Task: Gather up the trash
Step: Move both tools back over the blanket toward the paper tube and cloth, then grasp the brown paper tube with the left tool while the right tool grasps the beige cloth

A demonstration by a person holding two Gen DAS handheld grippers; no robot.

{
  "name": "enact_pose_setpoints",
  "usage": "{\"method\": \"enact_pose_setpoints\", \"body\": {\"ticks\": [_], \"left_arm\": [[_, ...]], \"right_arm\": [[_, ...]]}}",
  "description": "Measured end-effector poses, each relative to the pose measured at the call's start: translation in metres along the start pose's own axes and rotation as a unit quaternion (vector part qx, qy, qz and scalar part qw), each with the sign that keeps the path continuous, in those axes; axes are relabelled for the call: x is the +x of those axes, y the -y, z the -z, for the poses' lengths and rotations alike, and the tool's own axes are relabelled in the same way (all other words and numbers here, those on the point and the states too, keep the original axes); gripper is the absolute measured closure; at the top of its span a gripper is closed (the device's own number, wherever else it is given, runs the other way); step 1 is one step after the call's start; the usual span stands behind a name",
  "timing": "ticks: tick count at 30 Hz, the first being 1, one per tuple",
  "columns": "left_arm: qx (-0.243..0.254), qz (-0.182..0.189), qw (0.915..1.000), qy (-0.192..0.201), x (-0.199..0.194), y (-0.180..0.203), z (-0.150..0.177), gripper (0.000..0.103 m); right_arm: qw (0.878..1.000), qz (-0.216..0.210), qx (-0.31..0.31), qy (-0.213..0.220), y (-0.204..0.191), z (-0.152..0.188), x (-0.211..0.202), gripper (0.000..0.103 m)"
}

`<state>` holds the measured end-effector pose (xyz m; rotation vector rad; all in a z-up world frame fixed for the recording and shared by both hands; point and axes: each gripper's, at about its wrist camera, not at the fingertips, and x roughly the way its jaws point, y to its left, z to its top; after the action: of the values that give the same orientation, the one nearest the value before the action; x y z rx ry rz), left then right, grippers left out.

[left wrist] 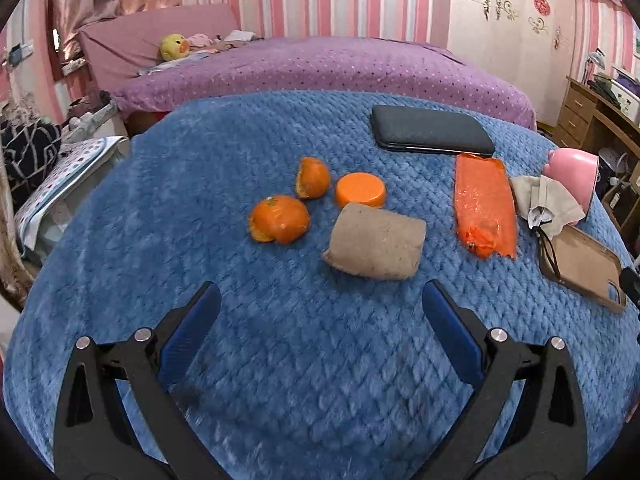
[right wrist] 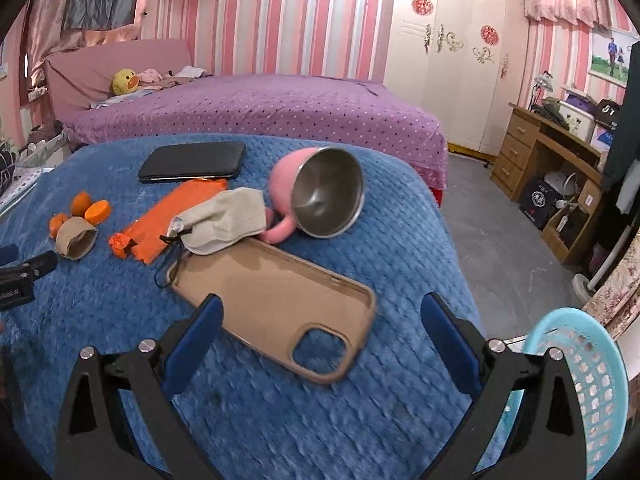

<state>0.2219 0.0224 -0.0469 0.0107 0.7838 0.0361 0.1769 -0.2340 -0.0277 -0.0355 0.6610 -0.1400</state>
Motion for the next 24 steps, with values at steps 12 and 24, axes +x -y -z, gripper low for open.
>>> {"method": "enact_pose_setpoints", "body": {"ticks": [12,24], "left_arm": [[-0.004,0.059,0.9979,-0.025,0.034,0.01,-0.021,0.025],[0.02,0.049,0.9985,0.013,0.005,0.011,-0.013,0.049]], "right_arm": [[1.0,-0.012,0.022,-0.019,0.007,-0.009,0.025,0.006],[0.999,-0.034,0.002,-0.009,-0.026,-0.01,0.022,0.007]]}}
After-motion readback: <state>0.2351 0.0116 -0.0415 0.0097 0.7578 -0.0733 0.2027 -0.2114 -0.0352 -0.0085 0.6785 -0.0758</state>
